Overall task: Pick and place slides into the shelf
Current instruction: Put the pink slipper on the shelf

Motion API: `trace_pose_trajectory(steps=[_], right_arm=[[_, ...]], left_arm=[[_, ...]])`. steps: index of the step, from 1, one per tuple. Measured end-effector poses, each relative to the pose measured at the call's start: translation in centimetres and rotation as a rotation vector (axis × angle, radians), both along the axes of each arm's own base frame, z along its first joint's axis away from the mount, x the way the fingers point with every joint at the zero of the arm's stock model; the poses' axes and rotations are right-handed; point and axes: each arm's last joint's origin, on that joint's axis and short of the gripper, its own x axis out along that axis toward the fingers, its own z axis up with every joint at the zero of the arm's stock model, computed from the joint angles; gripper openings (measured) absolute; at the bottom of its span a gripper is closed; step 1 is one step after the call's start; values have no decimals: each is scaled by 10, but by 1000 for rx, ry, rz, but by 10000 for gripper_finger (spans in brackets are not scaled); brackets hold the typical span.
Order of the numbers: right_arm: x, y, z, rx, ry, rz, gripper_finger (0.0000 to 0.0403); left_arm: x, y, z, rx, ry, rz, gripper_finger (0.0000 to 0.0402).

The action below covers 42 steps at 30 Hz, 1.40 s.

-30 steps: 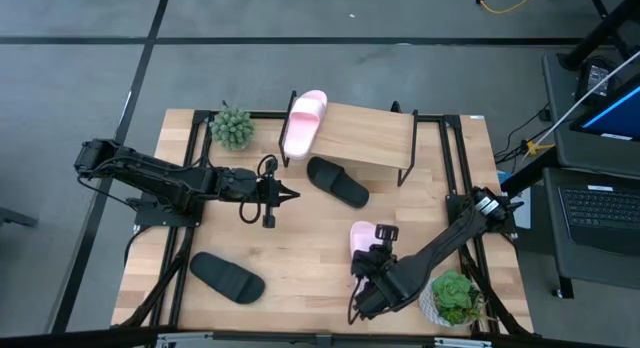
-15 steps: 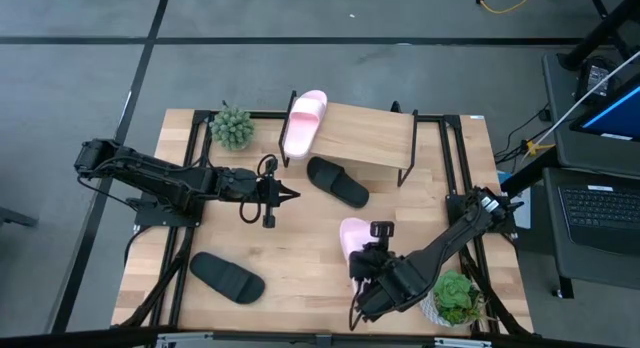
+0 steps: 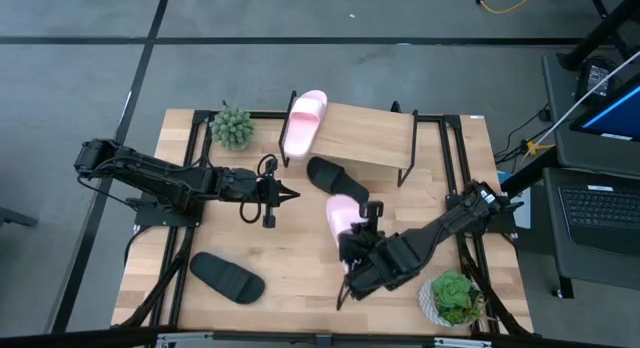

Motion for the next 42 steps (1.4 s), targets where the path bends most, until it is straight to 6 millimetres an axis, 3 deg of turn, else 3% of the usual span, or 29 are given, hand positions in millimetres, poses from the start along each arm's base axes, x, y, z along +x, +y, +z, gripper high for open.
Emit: trace_pose_trajectory(steps=[12,32,42], right_arm=[[-2,-48,36,-100,-132,-93,11],[18,-120,39,-191,-105,-260,11],[24,-179,39,-246,20,-323,11]], left_arm=[[0,0,0,0,-1,0,0],[0,0,0,-19,-5,8,0],[0,0,0,-22,-5,9,0]])
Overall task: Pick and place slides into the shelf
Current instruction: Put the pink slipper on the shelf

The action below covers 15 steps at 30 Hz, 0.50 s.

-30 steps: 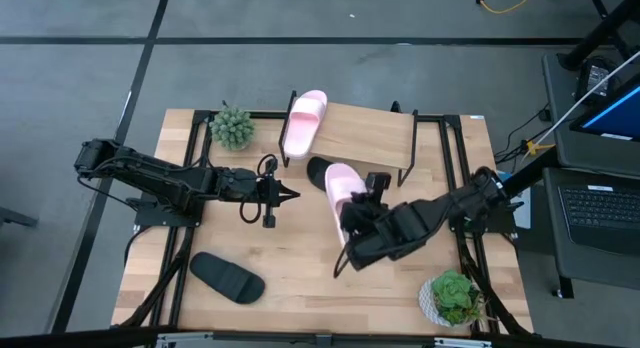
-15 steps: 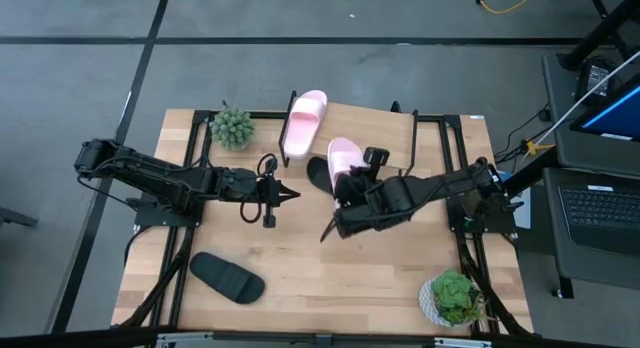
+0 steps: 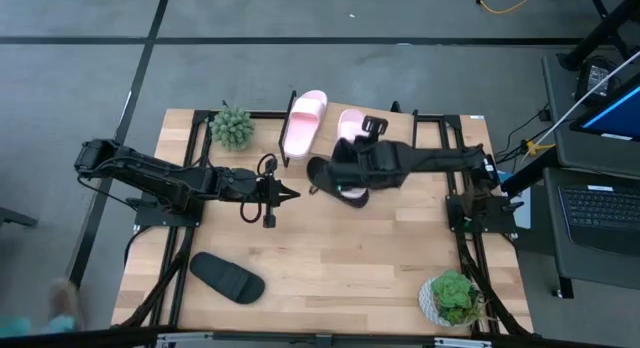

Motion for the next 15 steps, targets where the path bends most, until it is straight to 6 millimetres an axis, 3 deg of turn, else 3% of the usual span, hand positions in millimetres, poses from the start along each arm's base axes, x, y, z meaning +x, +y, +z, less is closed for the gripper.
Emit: trace_pose_trajectory(steps=[7,15], right_arm=[[-1,-42,0,-4,60,-72,11],[5,-65,1,32,-4,-93,11]], left_arm=[[0,2,0,-7,-2,16,0],[0,8,0,10,2,38,0]])
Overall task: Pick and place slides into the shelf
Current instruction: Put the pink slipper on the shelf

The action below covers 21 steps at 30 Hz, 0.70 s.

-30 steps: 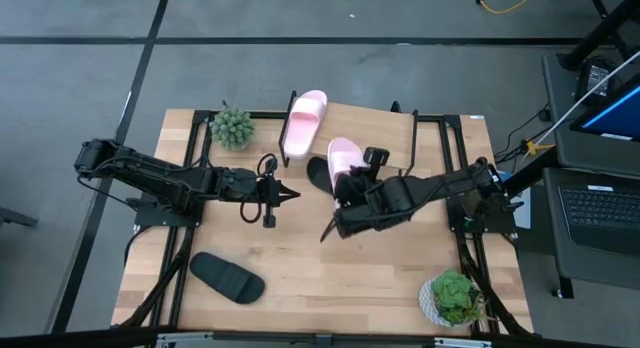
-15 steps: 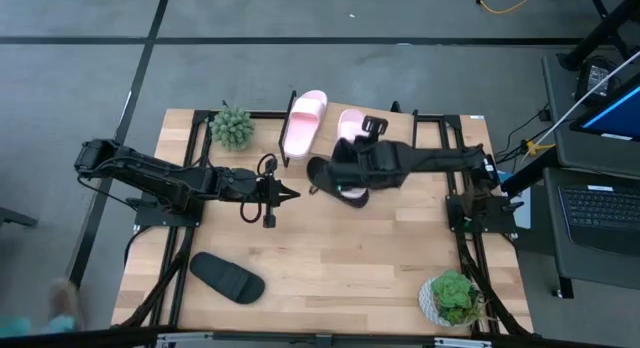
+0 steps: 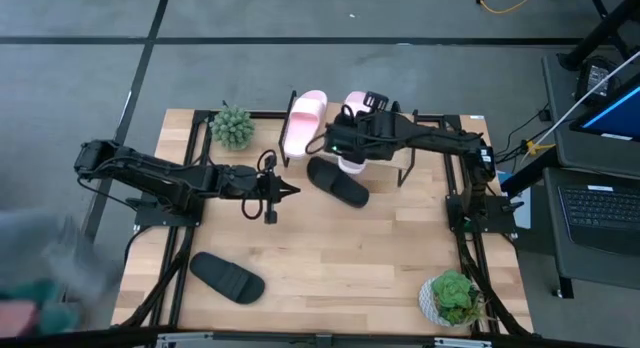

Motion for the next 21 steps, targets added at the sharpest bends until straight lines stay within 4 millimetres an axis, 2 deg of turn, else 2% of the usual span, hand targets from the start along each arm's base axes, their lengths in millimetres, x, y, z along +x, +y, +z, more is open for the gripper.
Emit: trace_pose_trajectory(steps=[8,13,21], right_arm=[[13,-22,6,-14,-58,70,11],[12,-42,7,-29,-69,42,11],[10,-69,-1,18,-70,-3,11]], left_arm=[[0,3,0,1,1,14,0],[0,3,0,0,0,13,0],[0,3,0,-2,0,14,0]])
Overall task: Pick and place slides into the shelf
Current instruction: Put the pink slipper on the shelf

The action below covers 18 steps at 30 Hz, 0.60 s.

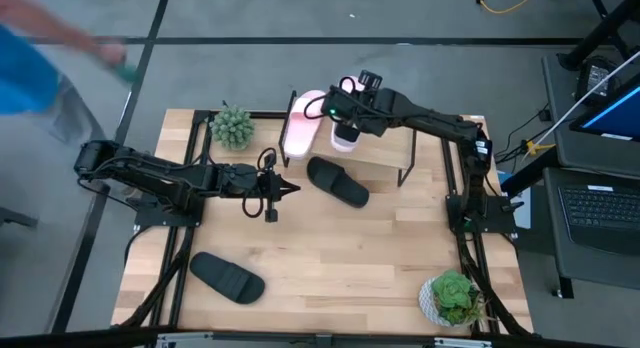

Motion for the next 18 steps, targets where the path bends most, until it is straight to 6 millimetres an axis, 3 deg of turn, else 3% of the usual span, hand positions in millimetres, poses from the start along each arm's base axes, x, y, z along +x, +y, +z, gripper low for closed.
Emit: trace_pose_trajectory(steps=[18], right_arm=[[17,-8,-26,48,32,8,11]], left_arm=[[0,0,0,-2,2,0,0]])
